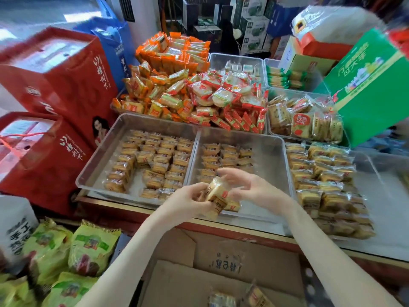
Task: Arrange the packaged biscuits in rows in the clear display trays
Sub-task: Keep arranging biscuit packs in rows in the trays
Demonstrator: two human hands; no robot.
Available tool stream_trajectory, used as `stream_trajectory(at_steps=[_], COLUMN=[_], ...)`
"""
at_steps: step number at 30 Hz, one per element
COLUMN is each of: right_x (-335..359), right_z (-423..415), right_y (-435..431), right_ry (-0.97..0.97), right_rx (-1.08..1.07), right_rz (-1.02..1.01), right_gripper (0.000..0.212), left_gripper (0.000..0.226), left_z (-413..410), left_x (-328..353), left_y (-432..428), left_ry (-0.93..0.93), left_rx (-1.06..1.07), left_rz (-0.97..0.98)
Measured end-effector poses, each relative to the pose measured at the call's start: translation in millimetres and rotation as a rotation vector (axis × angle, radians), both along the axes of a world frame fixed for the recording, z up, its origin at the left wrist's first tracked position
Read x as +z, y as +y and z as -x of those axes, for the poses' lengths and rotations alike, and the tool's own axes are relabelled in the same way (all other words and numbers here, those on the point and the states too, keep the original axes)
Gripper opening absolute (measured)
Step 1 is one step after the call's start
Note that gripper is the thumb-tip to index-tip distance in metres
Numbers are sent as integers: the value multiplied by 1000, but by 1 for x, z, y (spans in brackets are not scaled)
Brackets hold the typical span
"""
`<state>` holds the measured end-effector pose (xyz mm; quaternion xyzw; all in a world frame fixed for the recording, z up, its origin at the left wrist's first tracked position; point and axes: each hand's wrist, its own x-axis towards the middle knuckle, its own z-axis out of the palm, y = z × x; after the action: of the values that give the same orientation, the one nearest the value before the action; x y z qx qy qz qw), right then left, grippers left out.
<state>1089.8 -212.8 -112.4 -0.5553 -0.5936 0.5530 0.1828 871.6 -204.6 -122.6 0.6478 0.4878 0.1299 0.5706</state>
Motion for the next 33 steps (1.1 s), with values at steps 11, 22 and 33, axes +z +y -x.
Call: stream_trajectory(at_steps=[11,22,33], right_x=[47,53,42], right_z=[18,17,-14], right_y=[-57,-77,-75], right_ry=[321,848,-262], right_rx=[-581,-635,-229], right_rz=[-438,-325,-1511], right_gripper=[40,45,11], left_gripper=[19,16,20], left_z=[-23,-11,21], left_x=[59,70,49], left_y=[-18,-11,-10], left_ry=[-373,-617,-170], left_rx=[373,166,-130], left_rz=[-468,-75,-1449])
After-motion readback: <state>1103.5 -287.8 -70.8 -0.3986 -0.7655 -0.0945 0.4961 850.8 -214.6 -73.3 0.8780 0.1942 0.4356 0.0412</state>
